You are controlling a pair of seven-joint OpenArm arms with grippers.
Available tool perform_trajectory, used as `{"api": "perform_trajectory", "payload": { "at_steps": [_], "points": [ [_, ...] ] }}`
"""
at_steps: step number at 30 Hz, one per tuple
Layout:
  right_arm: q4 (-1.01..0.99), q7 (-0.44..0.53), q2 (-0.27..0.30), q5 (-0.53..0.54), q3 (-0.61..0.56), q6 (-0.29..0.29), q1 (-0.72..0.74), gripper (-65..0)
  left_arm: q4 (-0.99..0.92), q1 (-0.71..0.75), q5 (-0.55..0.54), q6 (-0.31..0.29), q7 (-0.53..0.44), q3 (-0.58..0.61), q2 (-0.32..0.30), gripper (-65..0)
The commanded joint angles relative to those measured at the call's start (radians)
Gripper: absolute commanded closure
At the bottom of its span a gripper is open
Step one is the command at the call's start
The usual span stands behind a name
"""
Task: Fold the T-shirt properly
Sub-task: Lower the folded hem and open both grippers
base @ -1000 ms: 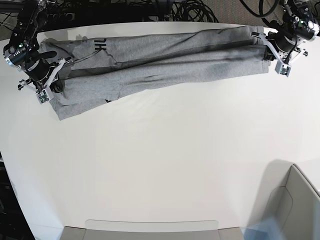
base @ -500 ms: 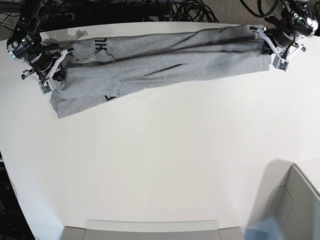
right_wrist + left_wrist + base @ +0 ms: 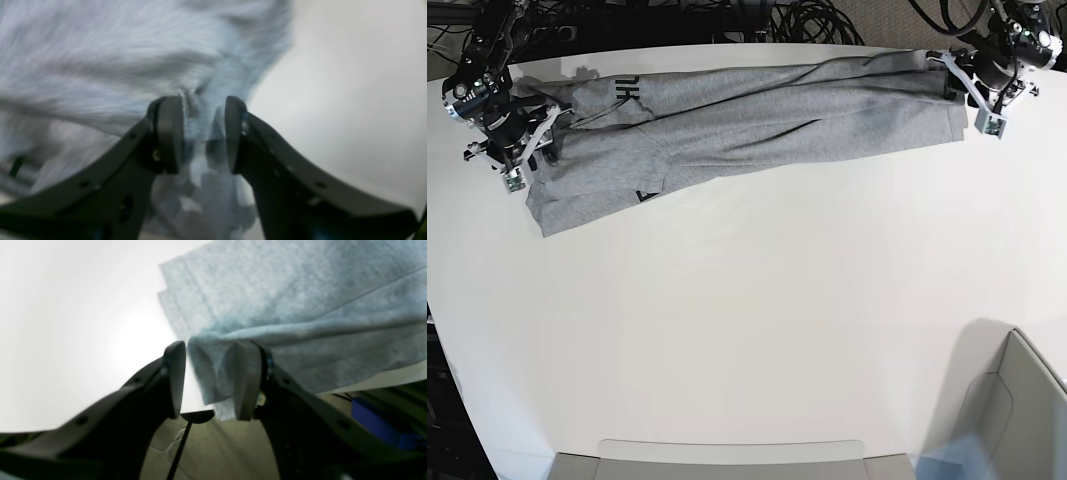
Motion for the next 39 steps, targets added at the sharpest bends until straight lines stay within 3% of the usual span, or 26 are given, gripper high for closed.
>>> {"api": "perform_trajectory", "payload": {
  "at_steps": [1,8,11,14,18,22,27,32,39],
  "points": [
    [0.022,0.019,0.006,0.004,0.028,0.015,0.027,-17.5,0.019,0.005,0.001,0.002,-0.01,-0.039,0.006,-23.6],
    [0.127,0.013,0.0,0.002,0.085,0.015,0.047,-2.0,0.021,0.005,0.001,0.002,-0.01,-0.149,0.02,-22.1],
    [0.173,0.013,-0.002,0.007,0.077,0.015,0.044,0.0,0.022,-0.001,-0.004,0.002,-0.01,-0.149,0.023,-13.0],
    [0.191,0.012,-0.015,0.0,0.011,0.015,0.032,0.0,0.031,-0.006,-0.004,0.002,0.018,-0.082,0.038,0.0],
    [0.194,0.012,-0.023,-0.001,-0.13,0.015,-0.016,0.0,0.035,-0.046,0.001,0.002,0.039,0.033,0.044,0.0],
    [0.193,0.016,-0.055,-0.006,-0.241,0.015,-0.055,0.0,0.027,-0.052,0.001,0.002,0.033,0.059,0.051,0.0],
    [0.081,0.019,-0.1,-0.162,-0.321,0.015,-0.016,0.0,-0.038,-0.056,0.003,0.002,0.031,0.059,0.049,0.0],
    [-0.074,0.022,-0.127,-0.31,-0.319,0.015,0.073,0.0,-0.139,-0.092,0.003,0.002,0.03,0.061,0.046,0.0],
    [-0.18,0.022,-0.127,-0.386,-0.25,0.015,0.169,0.0,-0.262,-0.185,0.003,0.002,0.028,0.102,0.047,0.0]
  ]
}}
